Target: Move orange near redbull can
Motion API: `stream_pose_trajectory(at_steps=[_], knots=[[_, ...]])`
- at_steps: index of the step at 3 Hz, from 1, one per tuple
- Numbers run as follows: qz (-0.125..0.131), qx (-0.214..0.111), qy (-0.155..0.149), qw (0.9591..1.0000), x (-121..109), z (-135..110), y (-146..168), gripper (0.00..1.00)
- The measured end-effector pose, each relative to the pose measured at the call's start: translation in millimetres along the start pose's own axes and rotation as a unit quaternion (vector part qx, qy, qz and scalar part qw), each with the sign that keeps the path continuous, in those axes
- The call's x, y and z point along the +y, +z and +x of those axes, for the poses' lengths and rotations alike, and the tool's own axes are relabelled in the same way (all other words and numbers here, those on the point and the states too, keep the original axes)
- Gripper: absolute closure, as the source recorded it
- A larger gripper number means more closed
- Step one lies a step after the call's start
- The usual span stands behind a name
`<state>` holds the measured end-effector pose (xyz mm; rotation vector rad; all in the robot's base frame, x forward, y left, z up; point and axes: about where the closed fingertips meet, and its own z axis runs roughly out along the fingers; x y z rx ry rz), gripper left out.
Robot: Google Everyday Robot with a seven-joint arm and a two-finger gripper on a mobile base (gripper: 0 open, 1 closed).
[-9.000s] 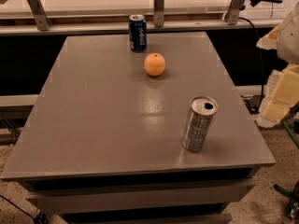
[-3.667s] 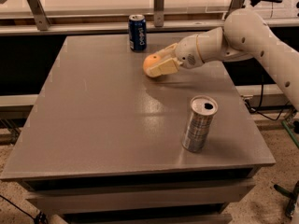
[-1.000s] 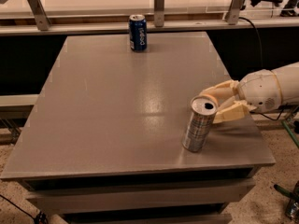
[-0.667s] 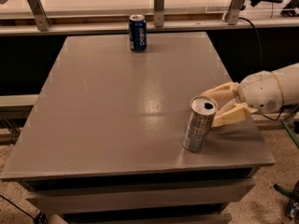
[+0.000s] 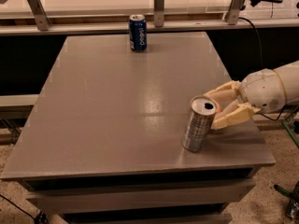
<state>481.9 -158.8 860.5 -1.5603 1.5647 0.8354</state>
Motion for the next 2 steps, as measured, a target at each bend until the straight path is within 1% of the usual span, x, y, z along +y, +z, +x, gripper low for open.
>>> stream_pose_trajectory(at_steps=[1, 2], knots=[[-0.005, 0.011, -0.004, 0.9999, 0.8, 5.9, -0.7, 0.0], [-0.005, 0.011, -0.004, 0.9999, 0.8, 5.8, -0.6, 0.0]])
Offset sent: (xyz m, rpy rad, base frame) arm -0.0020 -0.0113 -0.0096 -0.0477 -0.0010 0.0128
